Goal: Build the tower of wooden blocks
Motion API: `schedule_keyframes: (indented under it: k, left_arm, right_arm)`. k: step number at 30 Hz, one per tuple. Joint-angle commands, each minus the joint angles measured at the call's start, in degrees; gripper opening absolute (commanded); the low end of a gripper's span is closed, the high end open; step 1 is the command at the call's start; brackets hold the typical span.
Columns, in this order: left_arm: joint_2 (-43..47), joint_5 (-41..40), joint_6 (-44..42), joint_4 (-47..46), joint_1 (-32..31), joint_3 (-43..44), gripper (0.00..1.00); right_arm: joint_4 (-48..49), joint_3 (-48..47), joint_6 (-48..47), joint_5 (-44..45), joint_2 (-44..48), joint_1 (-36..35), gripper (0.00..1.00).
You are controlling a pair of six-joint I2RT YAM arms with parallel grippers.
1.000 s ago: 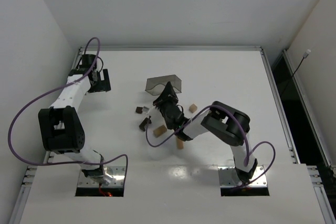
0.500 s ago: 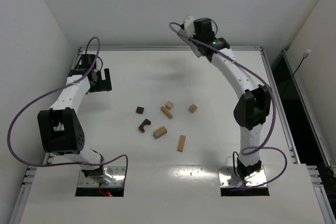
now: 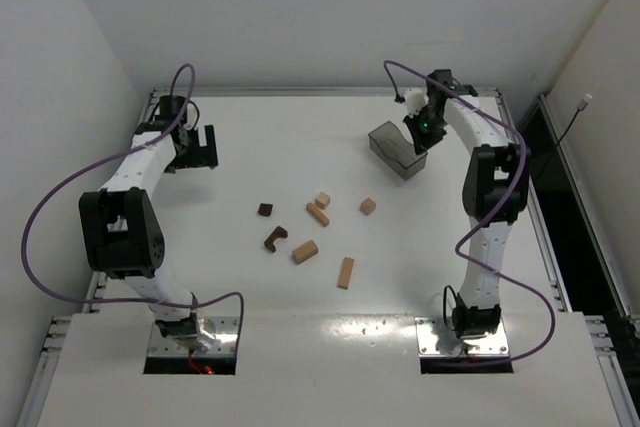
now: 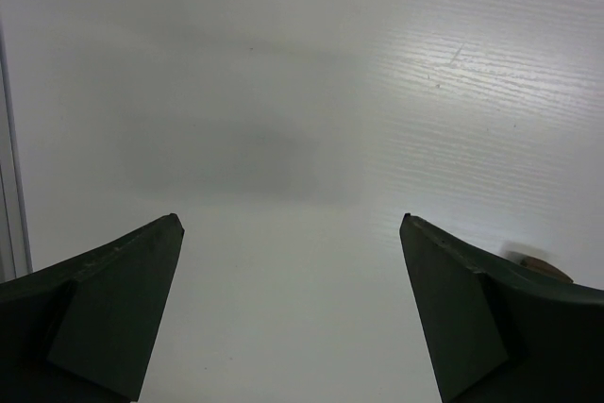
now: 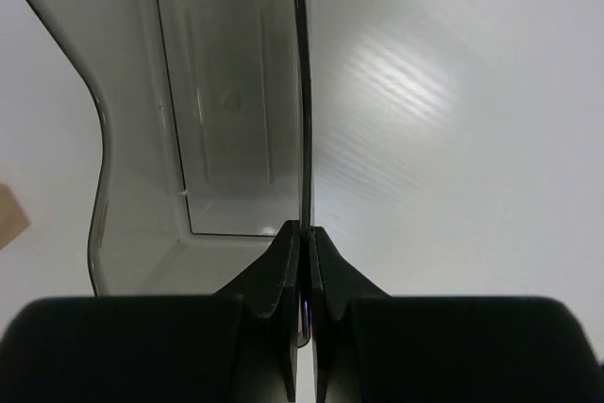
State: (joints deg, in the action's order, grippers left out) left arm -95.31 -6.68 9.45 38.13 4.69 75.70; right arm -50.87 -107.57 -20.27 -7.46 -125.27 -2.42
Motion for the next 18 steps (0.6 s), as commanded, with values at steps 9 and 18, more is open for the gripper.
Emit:
schedule_keyframes:
  k: [9, 18]
  left_arm:
    - [-1.28, 0.17, -0.84, 0.37, -0.56, 3.22, 1.0]
    - [-1.28, -1.76, -0.84, 0.28, -0.56, 3.22, 1.0]
  right_arm:
    - [8.51, 0.08, 7.43, -1.25, -0.32, 9.79, 0.0]
    - [10.09, 7.0, 10.6, -1.84, 2.75, 18.76, 0.0]
